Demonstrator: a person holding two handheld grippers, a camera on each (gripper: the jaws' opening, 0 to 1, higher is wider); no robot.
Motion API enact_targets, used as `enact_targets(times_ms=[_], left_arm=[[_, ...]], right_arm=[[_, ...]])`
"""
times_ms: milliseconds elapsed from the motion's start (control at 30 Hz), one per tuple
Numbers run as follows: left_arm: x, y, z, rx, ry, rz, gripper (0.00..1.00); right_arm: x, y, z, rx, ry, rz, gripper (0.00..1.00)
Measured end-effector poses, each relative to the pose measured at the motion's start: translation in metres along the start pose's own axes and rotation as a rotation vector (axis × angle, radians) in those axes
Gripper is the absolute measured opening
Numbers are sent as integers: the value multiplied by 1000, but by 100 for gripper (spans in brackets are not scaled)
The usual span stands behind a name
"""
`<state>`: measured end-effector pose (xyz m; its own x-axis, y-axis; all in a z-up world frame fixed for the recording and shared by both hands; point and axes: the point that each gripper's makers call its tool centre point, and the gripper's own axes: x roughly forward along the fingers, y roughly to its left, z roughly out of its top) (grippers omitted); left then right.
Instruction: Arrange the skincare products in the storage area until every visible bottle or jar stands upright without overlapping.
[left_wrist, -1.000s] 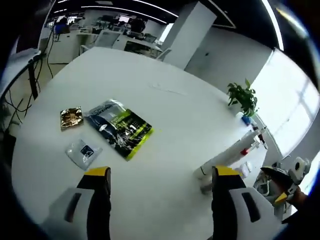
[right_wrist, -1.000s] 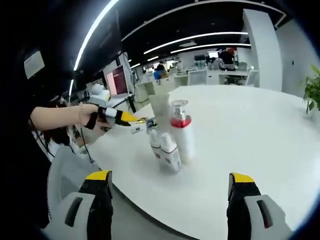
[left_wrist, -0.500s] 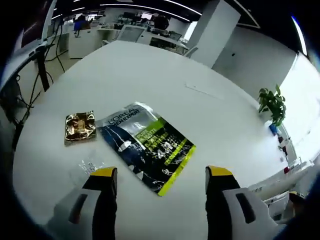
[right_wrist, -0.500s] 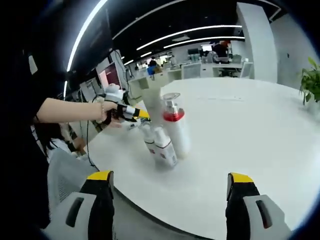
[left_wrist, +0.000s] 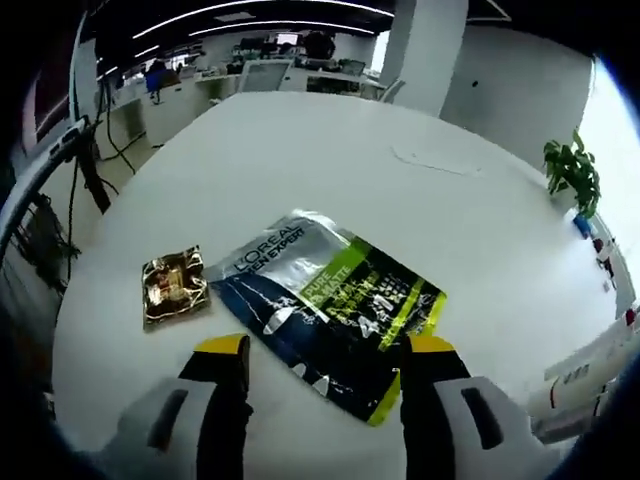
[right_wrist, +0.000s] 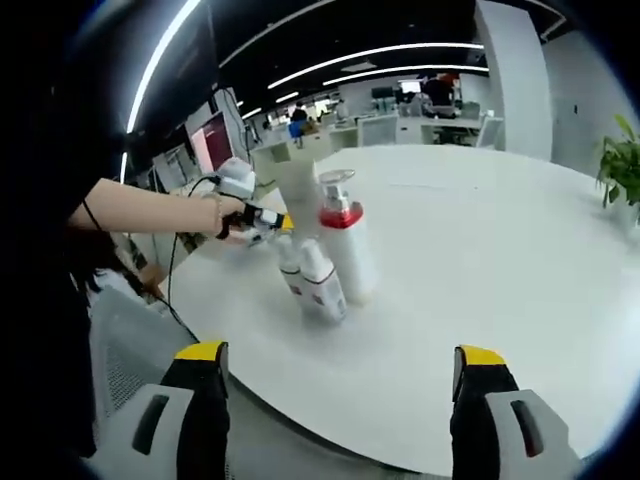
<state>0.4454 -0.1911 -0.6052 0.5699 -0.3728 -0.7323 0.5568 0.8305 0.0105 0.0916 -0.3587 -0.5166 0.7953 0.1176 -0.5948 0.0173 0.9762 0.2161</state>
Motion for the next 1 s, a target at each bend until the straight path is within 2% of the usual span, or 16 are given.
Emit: enact_targets(times_ms=[33, 67, 133, 167, 233, 267, 400, 467, 567, 633, 700, 800, 933, 1000], left_arm=[[0, 3, -3, 36, 6, 22, 54], [3, -3, 7, 31, -64, 3, 54], [4, -4, 4, 12, -57, 4, 50], [4, -5, 5, 18, -64, 0, 45], [9, -6, 11, 79, -102, -12, 32], [15, -4, 11, 84, -110, -19, 29], [25, 5, 12, 54, -98, -23, 18], [26, 8, 10, 48, -92, -20, 5], [28, 9, 9, 66, -89, -39, 3], [28, 4, 9, 132, -83, -40, 2], [28, 6, 11, 128, -78, -44, 1], [32, 8, 13, 60, -50, -112, 1], [22, 3, 26, -25, -97, -191, 1], [4, -3, 35, -51, -127, -230, 1]], right_arm=[[0, 0, 0, -3, 2, -2, 95], [0, 0, -1, -6, 5, -4, 95], [1, 1, -2, -9, 15, -5, 95], [1, 0, -2, -9, 18, -5, 95], [1, 0, -3, -12, 26, -6, 95], [1, 0, -3, -13, 26, -6, 94], [2, 0, -3, -12, 26, -9, 94], [2, -1, -2, -9, 25, -11, 94], [2, -1, -3, -11, 27, -11, 94], [2, -1, -3, -14, 29, -12, 94], [3, -1, -4, -16, 31, -13, 94], [2, -2, -3, -13, 26, -15, 94], [2, -2, -1, -4, 11, -13, 94], [2, -1, 1, 3, 2, -6, 95]])
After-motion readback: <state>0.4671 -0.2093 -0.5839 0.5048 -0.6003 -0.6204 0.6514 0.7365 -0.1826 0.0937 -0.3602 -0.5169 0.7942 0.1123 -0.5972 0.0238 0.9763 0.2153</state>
